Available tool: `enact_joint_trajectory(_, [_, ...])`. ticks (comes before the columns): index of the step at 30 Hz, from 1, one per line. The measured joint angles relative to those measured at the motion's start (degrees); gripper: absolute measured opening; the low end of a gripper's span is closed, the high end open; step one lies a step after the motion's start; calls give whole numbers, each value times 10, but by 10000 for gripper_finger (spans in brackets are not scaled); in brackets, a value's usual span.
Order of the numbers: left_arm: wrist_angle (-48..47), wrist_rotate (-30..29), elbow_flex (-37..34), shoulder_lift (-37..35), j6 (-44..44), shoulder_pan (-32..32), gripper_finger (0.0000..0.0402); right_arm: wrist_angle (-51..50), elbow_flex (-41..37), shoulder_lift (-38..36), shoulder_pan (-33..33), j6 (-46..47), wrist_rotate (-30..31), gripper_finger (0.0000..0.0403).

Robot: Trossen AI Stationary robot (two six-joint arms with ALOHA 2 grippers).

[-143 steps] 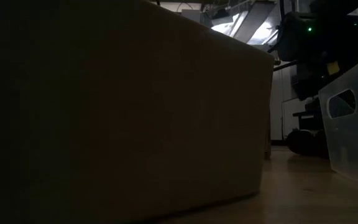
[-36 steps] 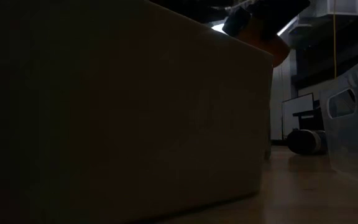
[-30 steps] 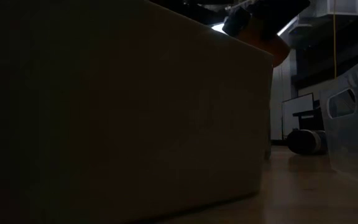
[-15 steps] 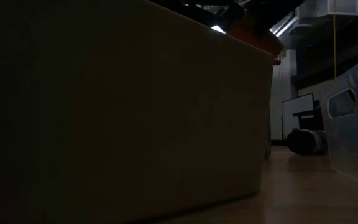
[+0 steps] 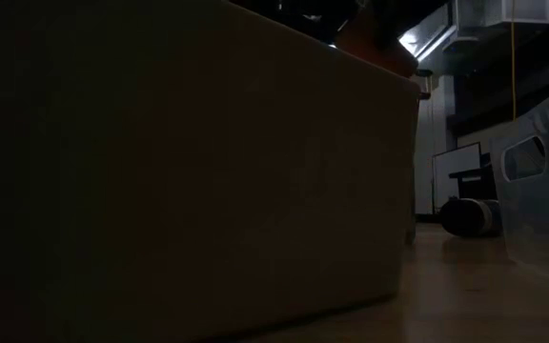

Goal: Sort spices by type
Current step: Put the bottom black seasoning bottle into the right transparent bin

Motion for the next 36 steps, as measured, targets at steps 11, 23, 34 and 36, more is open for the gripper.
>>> enact_joint_trajectory(11, [-1, -2, 0, 0, 5, 0, 189, -2, 0, 0, 0, 7, -1, 165])
enact_joint_trajectory(23, [3, 4, 0, 0, 9, 0, 189, 1, 0, 0, 1, -9, -4, 267])
enact_joint_trajectory(34, [37, 40, 0, 1, -34, 0, 188, -189, 97, -5, 1, 12, 7, 294])
enact_joint_trajectory(36, [60, 46, 0, 1, -44, -1, 188, -212, 121, -14, 1, 22, 7, 294])
